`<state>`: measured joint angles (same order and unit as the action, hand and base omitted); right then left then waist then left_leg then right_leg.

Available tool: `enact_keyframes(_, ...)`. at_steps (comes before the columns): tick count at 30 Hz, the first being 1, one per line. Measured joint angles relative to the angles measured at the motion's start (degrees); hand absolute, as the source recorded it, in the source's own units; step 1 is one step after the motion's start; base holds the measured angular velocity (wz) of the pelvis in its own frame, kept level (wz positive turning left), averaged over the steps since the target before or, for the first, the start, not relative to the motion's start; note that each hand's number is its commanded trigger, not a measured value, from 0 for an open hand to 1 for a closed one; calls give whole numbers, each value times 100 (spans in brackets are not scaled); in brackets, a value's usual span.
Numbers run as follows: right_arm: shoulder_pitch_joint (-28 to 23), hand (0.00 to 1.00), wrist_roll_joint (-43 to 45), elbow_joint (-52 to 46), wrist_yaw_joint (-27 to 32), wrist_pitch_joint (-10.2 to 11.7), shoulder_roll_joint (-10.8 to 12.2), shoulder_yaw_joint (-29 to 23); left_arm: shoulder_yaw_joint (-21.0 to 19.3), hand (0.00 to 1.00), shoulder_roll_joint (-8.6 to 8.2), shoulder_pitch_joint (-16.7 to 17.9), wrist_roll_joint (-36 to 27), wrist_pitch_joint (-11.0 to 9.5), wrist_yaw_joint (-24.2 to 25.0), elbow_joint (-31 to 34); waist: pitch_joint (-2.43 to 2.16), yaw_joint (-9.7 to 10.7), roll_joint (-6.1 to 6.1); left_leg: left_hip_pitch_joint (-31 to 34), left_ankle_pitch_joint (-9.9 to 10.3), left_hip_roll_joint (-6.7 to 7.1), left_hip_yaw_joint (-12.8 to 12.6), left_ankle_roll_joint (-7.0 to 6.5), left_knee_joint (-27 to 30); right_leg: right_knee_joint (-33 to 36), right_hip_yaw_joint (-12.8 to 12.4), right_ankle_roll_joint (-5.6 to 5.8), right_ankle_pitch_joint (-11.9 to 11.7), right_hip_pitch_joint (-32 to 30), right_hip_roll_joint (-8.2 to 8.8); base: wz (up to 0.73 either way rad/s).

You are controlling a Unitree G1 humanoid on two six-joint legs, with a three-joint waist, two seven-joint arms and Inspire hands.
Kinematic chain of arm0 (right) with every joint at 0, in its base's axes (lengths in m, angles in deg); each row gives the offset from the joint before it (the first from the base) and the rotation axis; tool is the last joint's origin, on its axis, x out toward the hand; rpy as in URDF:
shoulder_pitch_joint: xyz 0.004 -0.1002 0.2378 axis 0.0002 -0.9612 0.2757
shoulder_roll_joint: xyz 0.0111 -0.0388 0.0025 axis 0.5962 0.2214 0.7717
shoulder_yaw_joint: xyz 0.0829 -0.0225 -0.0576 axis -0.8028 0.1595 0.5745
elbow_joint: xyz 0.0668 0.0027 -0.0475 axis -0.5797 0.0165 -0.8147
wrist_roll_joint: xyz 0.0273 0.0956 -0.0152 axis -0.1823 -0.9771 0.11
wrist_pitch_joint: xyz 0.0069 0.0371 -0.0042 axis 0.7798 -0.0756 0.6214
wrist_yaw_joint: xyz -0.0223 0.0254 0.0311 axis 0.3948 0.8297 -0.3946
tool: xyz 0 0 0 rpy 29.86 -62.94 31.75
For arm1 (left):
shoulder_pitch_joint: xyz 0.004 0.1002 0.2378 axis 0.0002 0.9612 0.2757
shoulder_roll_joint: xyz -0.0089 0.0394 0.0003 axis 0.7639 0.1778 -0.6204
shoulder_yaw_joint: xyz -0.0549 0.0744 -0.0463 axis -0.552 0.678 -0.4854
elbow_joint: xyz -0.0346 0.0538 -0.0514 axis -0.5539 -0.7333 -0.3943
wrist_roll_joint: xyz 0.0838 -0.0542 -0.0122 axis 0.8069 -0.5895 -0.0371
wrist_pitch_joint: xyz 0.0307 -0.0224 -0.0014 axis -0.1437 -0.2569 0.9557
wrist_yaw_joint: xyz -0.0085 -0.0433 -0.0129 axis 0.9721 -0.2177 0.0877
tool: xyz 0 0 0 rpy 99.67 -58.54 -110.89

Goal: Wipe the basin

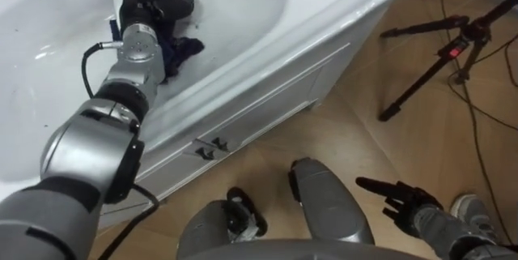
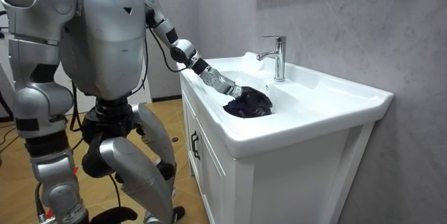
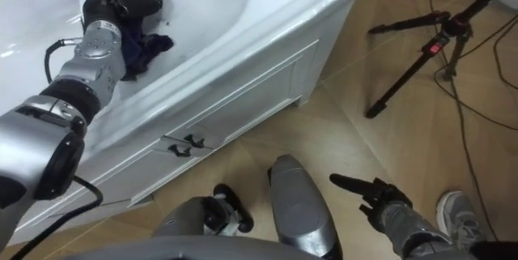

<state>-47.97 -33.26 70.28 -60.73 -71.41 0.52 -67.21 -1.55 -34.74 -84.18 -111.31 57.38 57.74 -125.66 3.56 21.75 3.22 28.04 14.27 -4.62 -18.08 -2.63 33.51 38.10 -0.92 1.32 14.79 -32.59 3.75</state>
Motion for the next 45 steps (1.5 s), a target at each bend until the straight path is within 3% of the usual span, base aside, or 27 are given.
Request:
enact_keyframes(8,-219,0,-87,-24,46,139,-68,-4,-58,100,-23,-26,-477,-3,29,280,2,65,-6,-92,99,-79,-237,0,52,81,-229,14,16,-61,-80,-17)
enact_keyframes(10,-252,0,-88,29,83,171,-68,-2,-58,100,-17,-25,-587,-40,30,309,-28,119,39,-113,97,-79,-257,-5,48,80,-268,14,15,-50,-100,-5)
enact_keyframes(11,-261,0,-89,48,121,177,-69,-2,-60,100,-10,-25,-664,-71,30,308,-5,141,-1,-159,97,-80,-309,-5,25,80,-322,15,15,-32,-120,-10)
enact_keyframes(15,-276,0,-94,117,178,225,-71,5,-170,100,17,-26,-665,-105,29,308,-22,195,24,-193,127,-98,-365,-5,35,81,-371,25,15,-21,-140,-10)
enact_keyframes(18,-343,0,-180,95,170,230,-72,5,-175,100,26,-27,-674,-104,24,314,7,233,-21,-264,133,-99,-375,-7,33,83,-383,34,27,40,-140,0)
enact_keyframes(25,-561,0,-178,29,0,473,-77,327,-438,100,127,-29,-672,-125,17,480,10,230,-23,-242,335,-367,-468,14,355,89,-387,5,23,69,-298,-13)
enact_keyframes(27,-602,0,-151,30,-6,509,-71,337,-595,100,126,-31,-672,-141,16,726,11,260,-25,-187,355,-372,-446,6,423,138,-372,-8,34,60,-294,-4)
enact_keyframes(30,-650,0,-157,37,8,576,-69,368,-678,100,129,-37,-673,-368,2,959,14,286,-30,-167,403,-408,-477,-2,502,180,-387,-27,38,-2,-308,-5)
enact_keyframes(38,-664,0,-133,14,5,676,-71,507,-664,100,129,-66,-667,-562,-92,1186,31,315,-57,-173,417,-409,-490,-1,512,187,-392,-42,41,42,-309,0)
enact_keyframes(45,-707,0,-137,18,3,675,-75,561,-608,100,138,-81,-527,-600,-105,1172,63,290,-104,-272,428,-414,-537,20,480,213,-429,-68,70,97,-324,-3)
